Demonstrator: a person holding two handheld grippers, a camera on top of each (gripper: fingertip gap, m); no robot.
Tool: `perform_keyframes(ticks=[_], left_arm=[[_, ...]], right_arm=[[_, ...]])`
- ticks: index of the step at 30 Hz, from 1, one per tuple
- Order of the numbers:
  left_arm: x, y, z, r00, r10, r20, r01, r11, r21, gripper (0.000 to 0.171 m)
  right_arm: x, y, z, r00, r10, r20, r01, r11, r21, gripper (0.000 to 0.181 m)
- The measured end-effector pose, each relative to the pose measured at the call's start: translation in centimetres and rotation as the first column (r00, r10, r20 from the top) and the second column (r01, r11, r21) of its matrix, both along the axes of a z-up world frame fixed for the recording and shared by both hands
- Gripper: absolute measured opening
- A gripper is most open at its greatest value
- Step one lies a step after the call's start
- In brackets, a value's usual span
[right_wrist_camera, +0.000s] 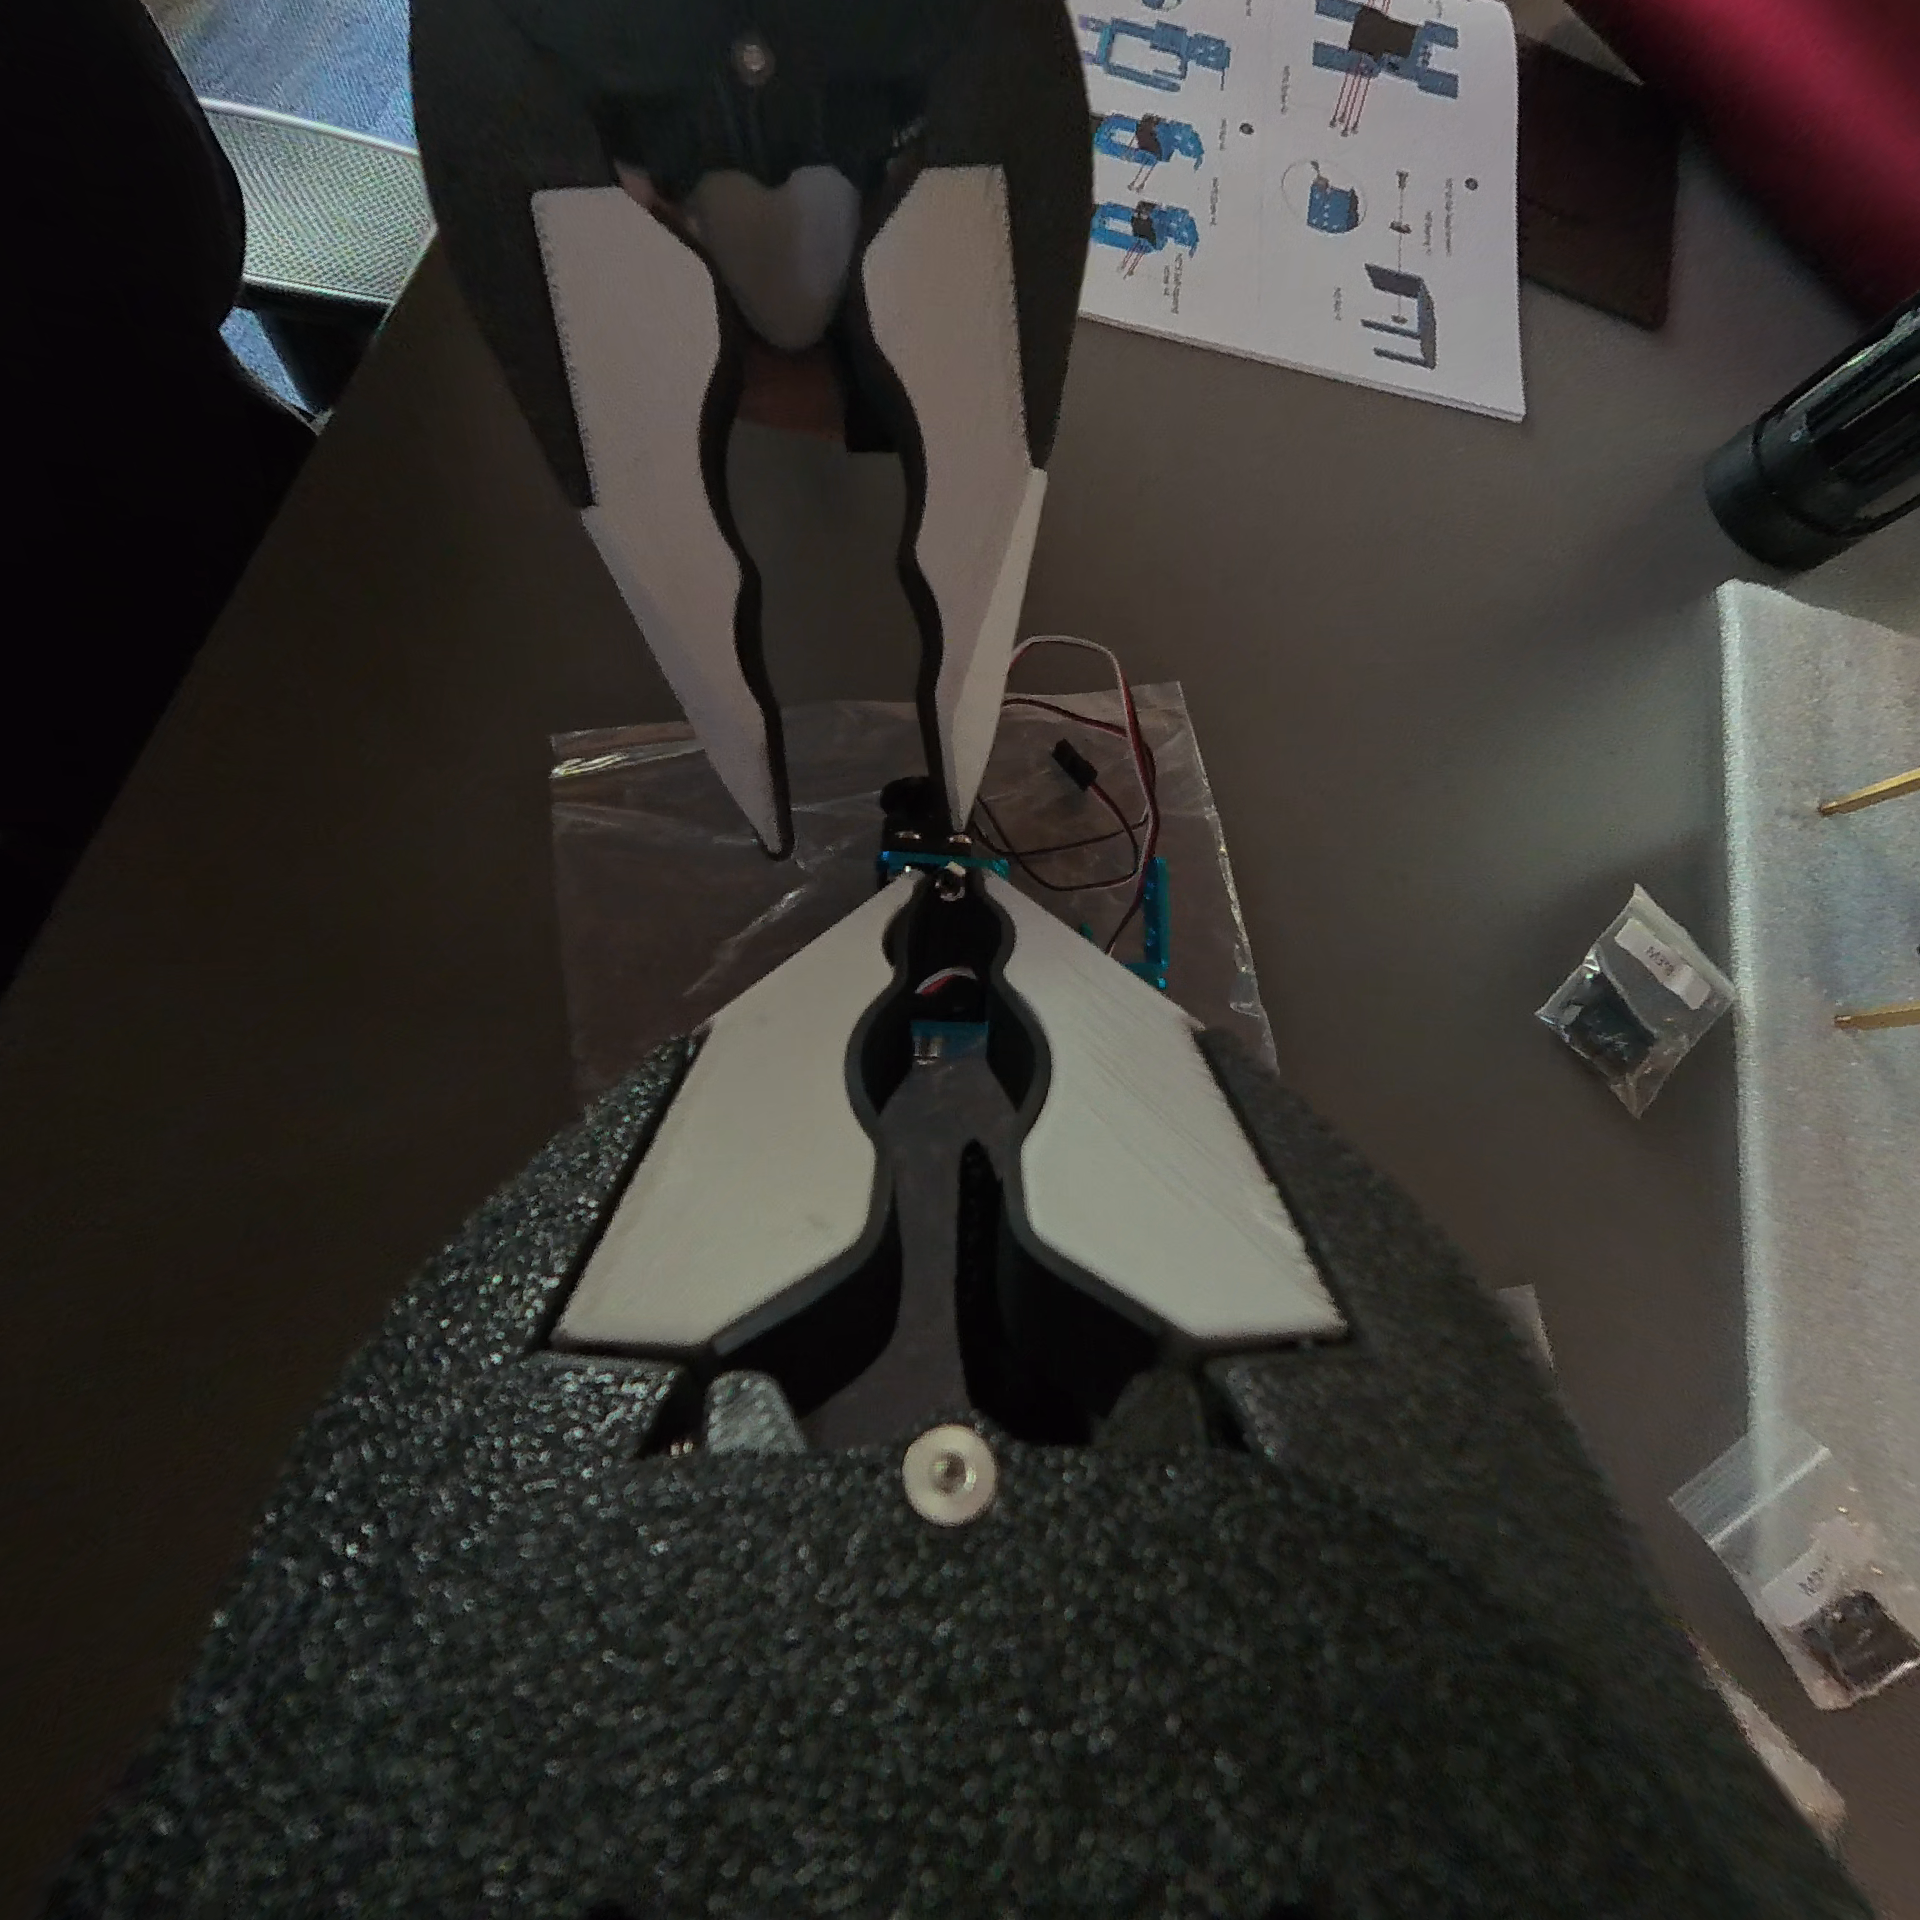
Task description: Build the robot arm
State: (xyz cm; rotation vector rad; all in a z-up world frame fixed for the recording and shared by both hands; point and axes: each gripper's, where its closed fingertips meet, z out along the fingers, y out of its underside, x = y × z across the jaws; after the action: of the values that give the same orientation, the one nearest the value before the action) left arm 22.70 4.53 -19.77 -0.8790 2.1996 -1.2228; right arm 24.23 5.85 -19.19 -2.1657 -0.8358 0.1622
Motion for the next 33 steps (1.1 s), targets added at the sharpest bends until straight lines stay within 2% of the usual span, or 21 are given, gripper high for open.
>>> perform_keyframes(ticks=[7, 16, 22, 28, 33], left_arm=[[0.6, 0.3, 0.0, 1.000, -0.025, -0.018, 0.025, 1.000, 0.010, 0.029], [0.9, 0.4, 0.0, 0.999, -0.028, -0.018, 0.027, 0.999, -0.021, 0.028], [1.0, 0.4, 0.1, 0.999, -0.031, -0.025, 0.029, 0.997, -0.067, 0.027], [1.3, 0.6, 0.2, 1.000, -0.023, -0.022, 0.020, 0.996, -0.089, 0.025], [1.5, 0.7, 0.1, 1.000, -0.014, -0.008, 0.013, 0.997, -0.082, 0.022]], right_arm=[[0.5, 0.2, 0.0, 0.997, 0.003, 0.083, -0.007, 0.999, 0.047, 0.004], [1.0, 0.4, -0.2, 0.947, 0.019, 0.322, -0.074, 0.984, 0.160, 0.005], [1.0, 0.4, -0.1, 0.939, -0.005, 0.345, -0.078, 0.971, 0.226, 0.005], [1.1, 0.6, 0.0, 0.893, 0.011, 0.450, -0.145, 0.953, 0.265, 0.007], [1.2, 0.7, 0.1, 0.905, 0.013, 0.424, -0.134, 0.957, 0.258, 0.009]])
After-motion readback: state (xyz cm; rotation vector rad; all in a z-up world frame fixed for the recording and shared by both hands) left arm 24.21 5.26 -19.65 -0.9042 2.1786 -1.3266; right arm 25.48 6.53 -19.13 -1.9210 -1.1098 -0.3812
